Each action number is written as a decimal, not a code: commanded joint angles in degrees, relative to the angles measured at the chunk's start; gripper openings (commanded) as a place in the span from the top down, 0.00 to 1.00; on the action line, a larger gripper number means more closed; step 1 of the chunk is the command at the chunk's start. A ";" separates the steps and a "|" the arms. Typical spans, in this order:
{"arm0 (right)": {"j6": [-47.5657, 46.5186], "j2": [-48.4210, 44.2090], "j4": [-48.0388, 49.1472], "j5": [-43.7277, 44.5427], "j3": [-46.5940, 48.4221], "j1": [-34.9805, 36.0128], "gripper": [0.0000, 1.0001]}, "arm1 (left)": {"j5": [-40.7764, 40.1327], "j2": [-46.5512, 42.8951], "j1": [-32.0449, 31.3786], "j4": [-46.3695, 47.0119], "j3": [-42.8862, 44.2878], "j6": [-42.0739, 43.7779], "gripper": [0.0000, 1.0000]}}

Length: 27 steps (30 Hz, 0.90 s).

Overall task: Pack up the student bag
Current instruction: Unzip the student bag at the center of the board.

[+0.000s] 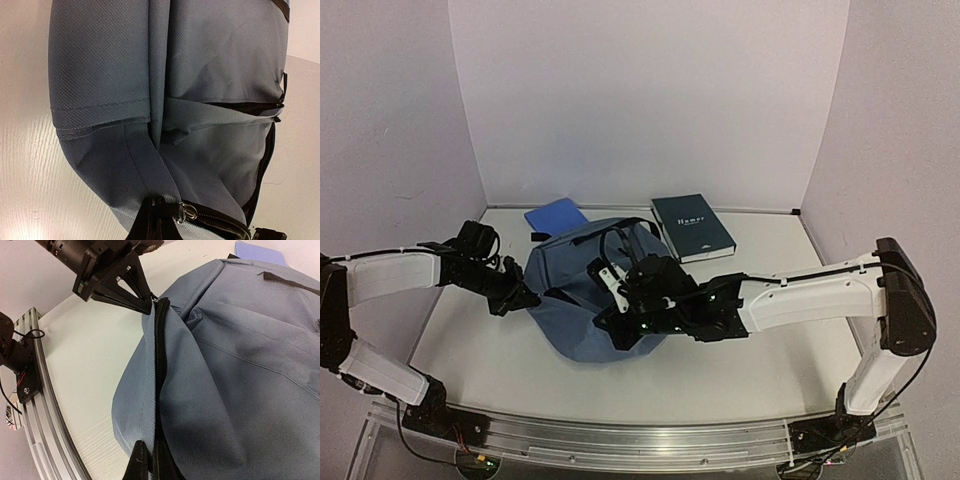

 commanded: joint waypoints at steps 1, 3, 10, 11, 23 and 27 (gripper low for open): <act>0.46 -6.08 -1.74 -3.67 -0.47 0.71 1.00 | -9.87 3.87 6.78 4.46 2.55 1.18 1.00; 0.15 -6.24 -1.50 -4.28 -0.48 0.87 1.00 | -9.66 5.24 8.11 5.35 2.66 1.60 1.00; -0.07 -6.11 -1.10 -4.78 -0.45 1.18 1.00 | -11.48 10.83 10.40 5.89 4.41 3.66 1.00; -0.06 -6.02 -1.09 -4.83 -0.40 1.24 1.00 | -12.34 11.40 10.56 5.66 4.71 4.08 1.00; 3.61 -5.91 -0.95 4.83 -0.10 1.53 0.86 | -6.11 9.33 10.62 9.77 3.09 9.33 0.90; 7.73 -7.51 -1.84 14.24 -1.08 1.45 0.48 | -5.32 3.87 10.14 7.37 1.76 11.71 0.55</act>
